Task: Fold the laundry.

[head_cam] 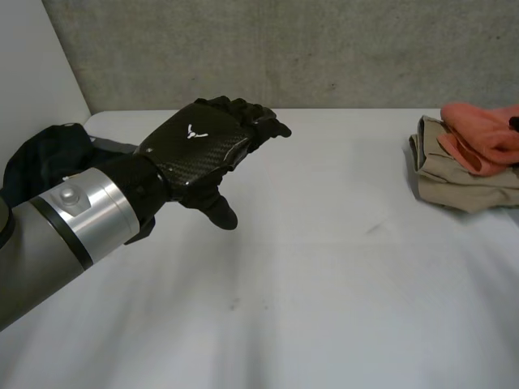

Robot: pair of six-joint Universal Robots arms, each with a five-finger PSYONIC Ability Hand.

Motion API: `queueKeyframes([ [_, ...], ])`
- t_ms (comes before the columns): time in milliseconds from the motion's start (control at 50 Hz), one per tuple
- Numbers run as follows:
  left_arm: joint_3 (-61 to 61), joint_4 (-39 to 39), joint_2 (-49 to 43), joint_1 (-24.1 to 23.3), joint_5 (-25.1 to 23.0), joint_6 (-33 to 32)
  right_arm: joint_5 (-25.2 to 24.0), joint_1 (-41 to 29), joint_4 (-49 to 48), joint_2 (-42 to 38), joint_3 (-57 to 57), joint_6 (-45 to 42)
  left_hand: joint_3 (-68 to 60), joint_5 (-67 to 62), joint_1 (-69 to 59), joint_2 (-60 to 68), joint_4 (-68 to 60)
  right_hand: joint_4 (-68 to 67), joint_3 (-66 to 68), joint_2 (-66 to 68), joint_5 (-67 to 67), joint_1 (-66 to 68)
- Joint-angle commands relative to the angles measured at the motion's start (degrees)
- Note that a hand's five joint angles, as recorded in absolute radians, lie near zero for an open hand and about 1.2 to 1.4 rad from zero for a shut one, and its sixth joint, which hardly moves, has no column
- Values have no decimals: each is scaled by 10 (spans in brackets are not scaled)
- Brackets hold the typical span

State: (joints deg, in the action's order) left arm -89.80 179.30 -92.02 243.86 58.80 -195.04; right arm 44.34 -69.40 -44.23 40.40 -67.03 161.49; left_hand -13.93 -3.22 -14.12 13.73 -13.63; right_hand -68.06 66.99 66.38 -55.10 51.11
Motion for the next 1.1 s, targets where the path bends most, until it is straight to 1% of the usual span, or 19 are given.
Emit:
queueKeyframes([
  [20, 1, 0, 0, -13, 0, 0, 0, 10, -18, 6, -34, -1, 10, 3, 12, -8, 7, -119, 130, 136, -149, 289],
  [80, 1, 0, 2, -19, 1, 0, 5, 9, -18, 14, -39, 1, 10, 3, 12, -8, 7, -119, 130, 136, -149, 289],
  [100, 1, 0, 2, -20, 2, 0, 10, 9, -18, 20, -39, 1, 10, 3, 12, -8, 7, -20, 31, 37, -50, 190],
  [120, 1, 0, 3, -21, 2, 0, 12, 8, -13, 24, -40, 1, 10, 3, 12, -8, 7, 126, -115, -109, 96, 44],
  [140, 1, 0, 3, -21, 3, 0, 18, 8, -10, 34, -42, 3, 10, 3, 12, -8, 7, 350, -340, -334, 321, -181],
  [200, 2, 0, 3, -23, 3, 0, 40, 8, -4, 50, -48, 3, 10, 3, 12, -8, 7, 534, -523, -517, 504, -364],
  [220, 3, 0, 3, -23, 3, 0, 60, 8, 9, 63, -55, 3, 10, 3, 12, -8, 7, 581, -570, -564, 551, -411],
  [300, 5, 0, 3, -23, 3, 1, 105, 10, 64, 99, -63, 3, 10, 3, 12, -8, 7, 581, -570, -564, 551, -411],
  [380, 7, 0, 4, -23, 2, 7, 121, 11, 139, 132, -71, 0, 10, 3, 12, -8, 7, 581, -570, -564, 551, -411],
  [520, 8, 0, 5, -22, 1, 10, 121, 14, 264, 190, -110, -3, 10, 3, 12, -8, 7, 581, -570, -564, 551, -411],
  [580, 9, 0, 6, -22, 1, 10, 123, 24, 290, 211, -127, -6, 10, 3, 12, -8, 7, 581, -570, -564, 551, -411],
  [740, 9, 0, 6, -22, 1, 10, 125, 106, 364, 258, -150, -18, 12, 5, 14, -10, 9, 581, -570, -564, 551, -411],
  [820, 9, -1, 13, -22, 1, 12, 169, 167, 398, 269, -122, -21, 14, 6, 15, -12, 11, 581, -570, -564, 551, -411],
  [840, 9, 0, 17, -21, 1, 12, 204, 186, 407, 268, -99, -27, 17, 10, 19, -15, 14, 581, -570, -564, 551, -411],
  [900, 9, 0, 25, -18, 1, 12, 261, 201, 411, 271, -65, -44, 20, 13, 22, -18, 17, 581, -570, -564, 551, -411],
  [920, 12, 1, 30, -16, 2, 14, 293, 204, 406, 271, -47, -51, 24, 17, 26, -22, 21, 581, -570, -564, 551, -411],
  [960, 16, 4, 33, -14, 3, 16, 313, 193, 393, 277, -37, -52, 24, 17, 26, -22, 21, 581, -570, -564, 551, -411],
  [1040, 30, 25, 47, 6, 16, 27, 314, 103, 328, 353, -38, -15, 22, 15, 24, -20, 19, 581, -570, -564, 551, -411],
  [1100, 42, 51, 50, 46, 60, 40, 303, 23, 263, 411, -74, 36, 24, 17, 26, -22, 21, 581, -570, -564, 551, -411],
])
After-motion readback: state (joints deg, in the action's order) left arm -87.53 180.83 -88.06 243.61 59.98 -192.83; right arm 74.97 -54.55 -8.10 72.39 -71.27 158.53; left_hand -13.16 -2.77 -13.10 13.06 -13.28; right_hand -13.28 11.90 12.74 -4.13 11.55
